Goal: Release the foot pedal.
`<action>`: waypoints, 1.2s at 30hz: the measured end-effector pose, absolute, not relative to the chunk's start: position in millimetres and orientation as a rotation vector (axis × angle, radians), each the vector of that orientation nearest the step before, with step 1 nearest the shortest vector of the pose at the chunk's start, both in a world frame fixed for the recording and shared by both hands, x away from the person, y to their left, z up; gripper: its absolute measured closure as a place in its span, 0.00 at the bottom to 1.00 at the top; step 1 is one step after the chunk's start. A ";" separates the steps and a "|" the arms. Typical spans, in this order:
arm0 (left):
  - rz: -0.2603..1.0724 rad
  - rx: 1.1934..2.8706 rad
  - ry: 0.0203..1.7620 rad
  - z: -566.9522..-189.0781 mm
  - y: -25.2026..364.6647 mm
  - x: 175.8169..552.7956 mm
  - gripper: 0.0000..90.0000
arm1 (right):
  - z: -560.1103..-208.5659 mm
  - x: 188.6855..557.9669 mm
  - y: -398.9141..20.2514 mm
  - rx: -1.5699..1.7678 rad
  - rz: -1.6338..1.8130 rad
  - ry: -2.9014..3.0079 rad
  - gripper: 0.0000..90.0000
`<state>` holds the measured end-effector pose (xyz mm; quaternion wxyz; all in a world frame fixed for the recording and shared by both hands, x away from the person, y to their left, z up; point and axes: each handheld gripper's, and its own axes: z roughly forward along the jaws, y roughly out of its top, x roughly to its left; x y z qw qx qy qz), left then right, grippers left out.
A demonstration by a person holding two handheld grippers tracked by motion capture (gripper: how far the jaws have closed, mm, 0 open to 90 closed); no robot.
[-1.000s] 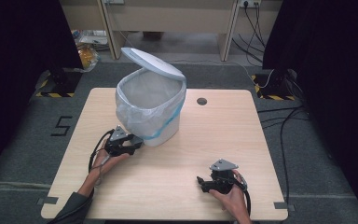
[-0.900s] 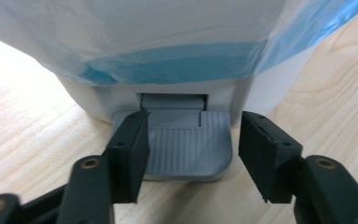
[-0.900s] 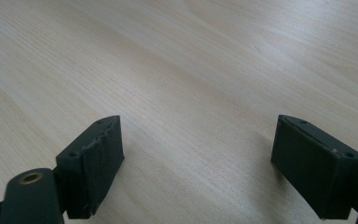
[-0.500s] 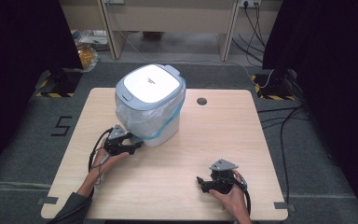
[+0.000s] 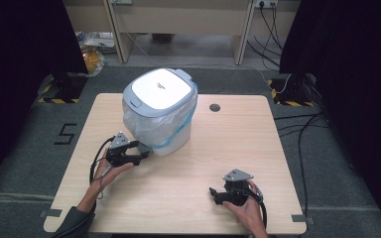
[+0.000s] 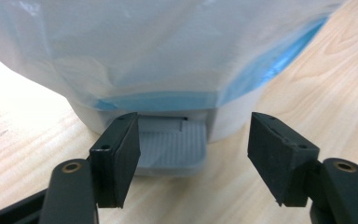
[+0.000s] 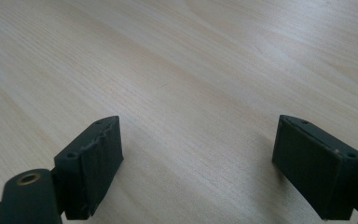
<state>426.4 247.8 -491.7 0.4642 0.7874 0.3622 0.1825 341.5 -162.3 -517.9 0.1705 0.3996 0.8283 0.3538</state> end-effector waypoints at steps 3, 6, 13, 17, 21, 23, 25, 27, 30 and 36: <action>0.451 1.937 0.891 -492.7 250.6 418.6 0.35 | -517.9 341.5 -162.3 1.135 1.005 2.353 0.18; 0.443 1.926 0.901 -494.7 255.3 409.2 0.33 | -517.9 341.6 -162.4 1.133 1.005 2.354 0.18; 0.419 1.941 0.889 -499.4 259.7 386.9 0.29 | -517.9 341.6 -162.4 1.132 1.004 2.355 0.18; 0.397 1.965 0.882 -505.9 262.6 376.6 0.28 | -517.9 341.5 -162.3 1.131 1.003 2.354 0.18; 0.372 1.996 0.883 -512.6 264.8 367.7 0.28 | -517.9 341.5 -162.3 1.131 1.002 2.354 0.18; 0.381 2.019 0.885 -515.7 265.1 364.2 0.27 | -518.0 341.5 -162.3 1.131 1.002 2.354 0.18; 0.382 2.034 0.886 -517.2 265.2 361.6 0.27 | -518.0 341.5 -162.2 1.131 1.002 2.354 0.18; 0.380 2.043 0.885 -517.8 265.3 358.0 0.27 | -518.0 341.5 -162.2 1.132 1.002 2.354 0.18; 0.379 2.056 0.883 -517.7 266.3 352.8 0.27 | -518.0 341.5 -162.2 1.131 1.002 2.354 0.18; 0.366 2.099 0.889 -523.2 266.9 343.1 0.26 | -518.0 341.5 -162.2 1.131 1.002 2.353 0.18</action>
